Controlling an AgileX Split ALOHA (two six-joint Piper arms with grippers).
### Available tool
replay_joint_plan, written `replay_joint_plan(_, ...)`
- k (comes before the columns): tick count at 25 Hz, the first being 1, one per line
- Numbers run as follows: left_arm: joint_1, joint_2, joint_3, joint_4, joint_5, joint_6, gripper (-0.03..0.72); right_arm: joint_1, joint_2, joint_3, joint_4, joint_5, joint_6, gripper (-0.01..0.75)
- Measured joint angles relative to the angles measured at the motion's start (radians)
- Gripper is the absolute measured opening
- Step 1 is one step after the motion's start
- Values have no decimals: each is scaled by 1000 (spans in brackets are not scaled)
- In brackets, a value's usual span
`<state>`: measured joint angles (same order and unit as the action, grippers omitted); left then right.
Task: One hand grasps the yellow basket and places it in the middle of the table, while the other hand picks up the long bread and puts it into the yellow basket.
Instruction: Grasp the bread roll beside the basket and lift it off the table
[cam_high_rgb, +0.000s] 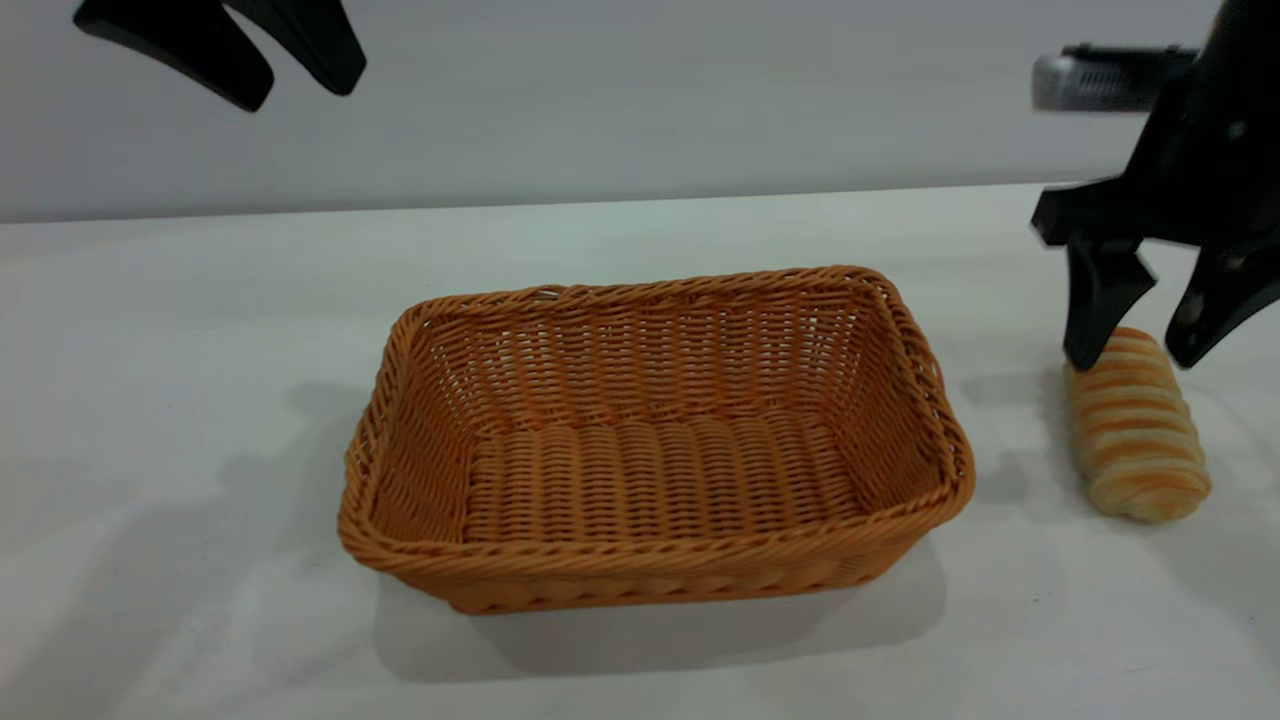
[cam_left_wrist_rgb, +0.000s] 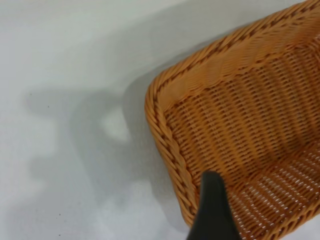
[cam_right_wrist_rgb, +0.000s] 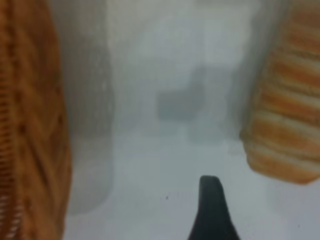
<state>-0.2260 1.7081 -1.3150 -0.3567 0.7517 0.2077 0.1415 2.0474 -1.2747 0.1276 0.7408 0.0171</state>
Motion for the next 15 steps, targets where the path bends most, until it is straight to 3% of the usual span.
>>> replay_joint_plan(15,0,-71,0,-20,20,4,585,-80,216,-175,-69,59,-4,593)
